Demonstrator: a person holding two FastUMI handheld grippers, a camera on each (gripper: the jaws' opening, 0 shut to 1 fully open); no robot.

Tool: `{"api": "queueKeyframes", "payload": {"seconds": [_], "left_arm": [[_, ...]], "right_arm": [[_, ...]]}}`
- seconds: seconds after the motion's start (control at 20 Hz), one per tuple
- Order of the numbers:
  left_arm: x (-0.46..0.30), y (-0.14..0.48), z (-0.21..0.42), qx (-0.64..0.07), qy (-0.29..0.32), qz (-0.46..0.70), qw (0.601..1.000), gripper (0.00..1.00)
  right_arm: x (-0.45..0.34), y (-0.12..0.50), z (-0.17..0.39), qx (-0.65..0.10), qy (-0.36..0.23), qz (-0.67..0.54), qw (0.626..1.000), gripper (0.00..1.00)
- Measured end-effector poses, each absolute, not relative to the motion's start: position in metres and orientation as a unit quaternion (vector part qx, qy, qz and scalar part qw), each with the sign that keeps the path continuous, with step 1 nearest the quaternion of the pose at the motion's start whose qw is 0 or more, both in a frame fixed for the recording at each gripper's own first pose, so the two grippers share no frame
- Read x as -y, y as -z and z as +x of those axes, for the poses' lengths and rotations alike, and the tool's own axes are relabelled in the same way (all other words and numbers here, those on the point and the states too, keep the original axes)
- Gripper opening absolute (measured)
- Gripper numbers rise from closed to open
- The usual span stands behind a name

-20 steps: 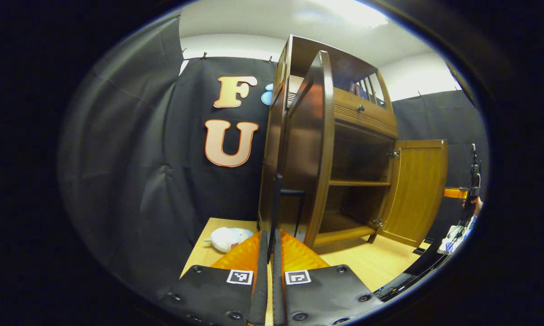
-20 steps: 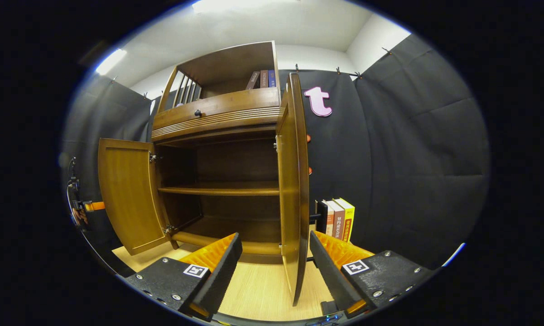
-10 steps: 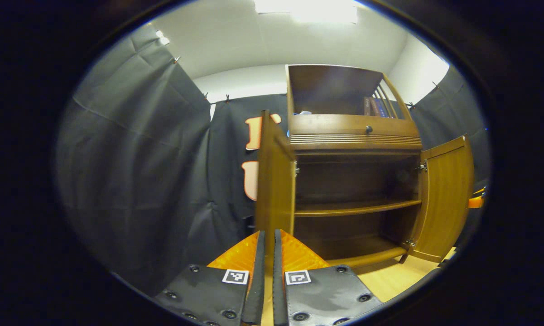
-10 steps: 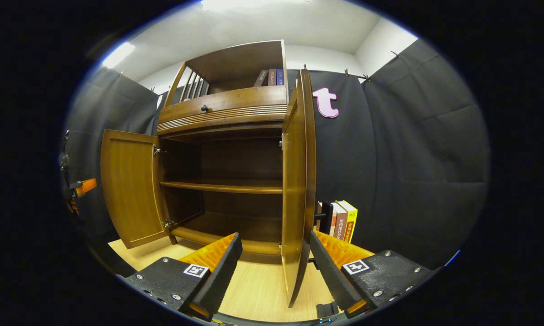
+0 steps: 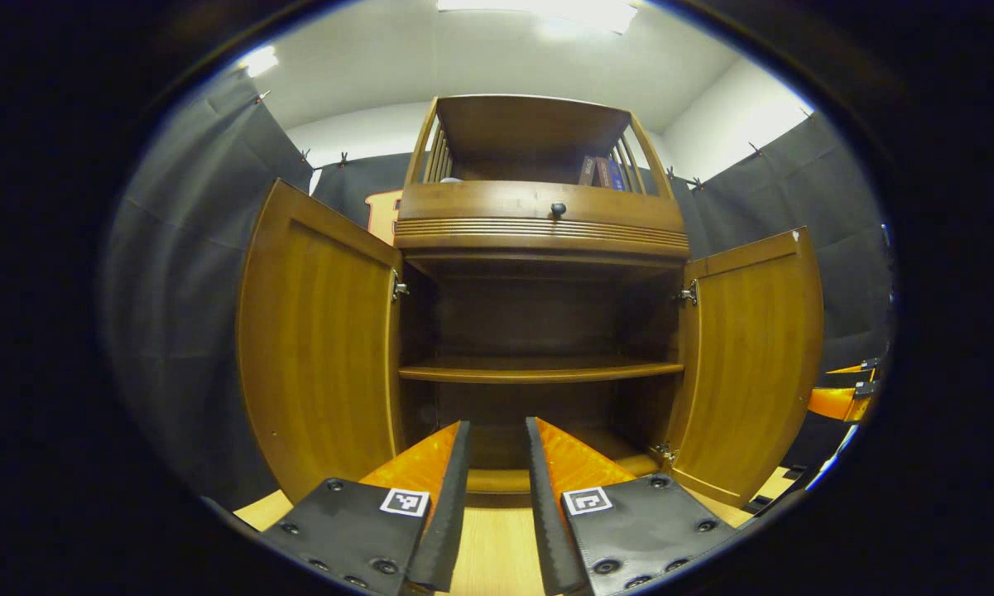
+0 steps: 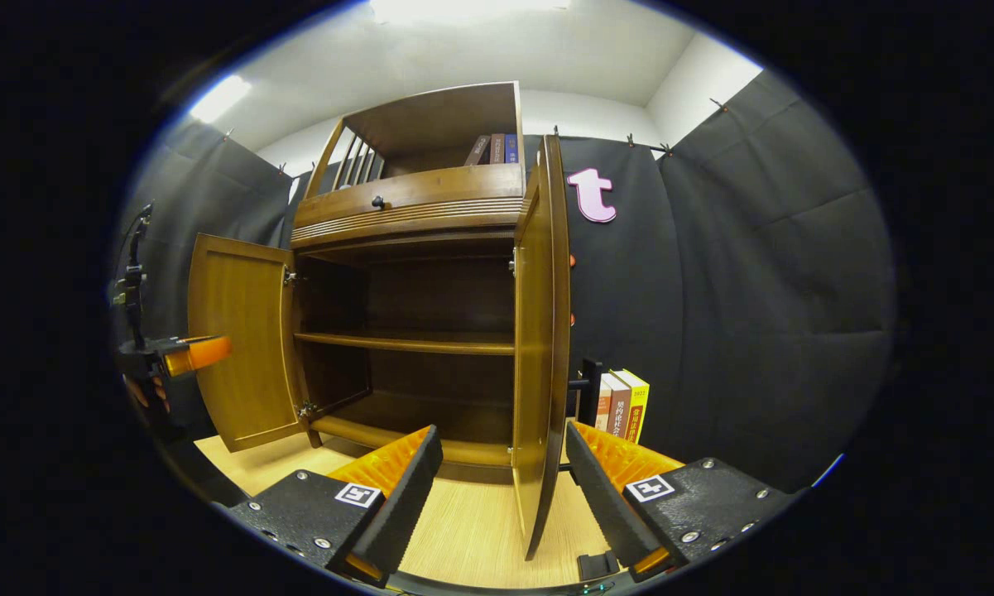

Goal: Open the right door of the double-door shoe cabinet with the right hand, and open the left door with the left hand.

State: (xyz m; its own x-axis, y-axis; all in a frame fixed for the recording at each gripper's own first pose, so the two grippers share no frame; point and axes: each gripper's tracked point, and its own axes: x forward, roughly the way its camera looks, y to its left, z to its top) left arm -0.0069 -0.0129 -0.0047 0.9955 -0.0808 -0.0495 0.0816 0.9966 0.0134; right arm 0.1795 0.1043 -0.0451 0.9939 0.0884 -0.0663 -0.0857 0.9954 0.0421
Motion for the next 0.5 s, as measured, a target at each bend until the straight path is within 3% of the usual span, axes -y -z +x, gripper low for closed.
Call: {"api": "queueKeyframes", "payload": {"seconds": [0.15, 0.35, 0.4, 0.5], "left_arm": [[0.013, 0.016, -0.006, -0.034, 0.026, -0.011, 0.999, 0.62], [0.003, 0.029, -0.008, -0.045, 0.011, -0.025, 0.999, 0.76], [0.001, 0.029, -0.009, -0.045, 0.009, -0.023, 0.999, 0.8], [-0.008, 0.027, -0.011, -0.042, -0.003, -0.016, 0.999, 0.84]], "right_arm": [[-0.101, 0.049, 0.174, -0.036, -0.041, 0.024, 0.998, 0.92], [-0.095, 0.052, 0.17, -0.04, -0.037, 0.031, 0.998, 0.92], [-0.093, 0.051, 0.171, -0.038, -0.036, 0.03, 0.998, 0.98], [-0.093, 0.051, 0.172, -0.037, -0.034, 0.027, 0.998, 0.98]]}}
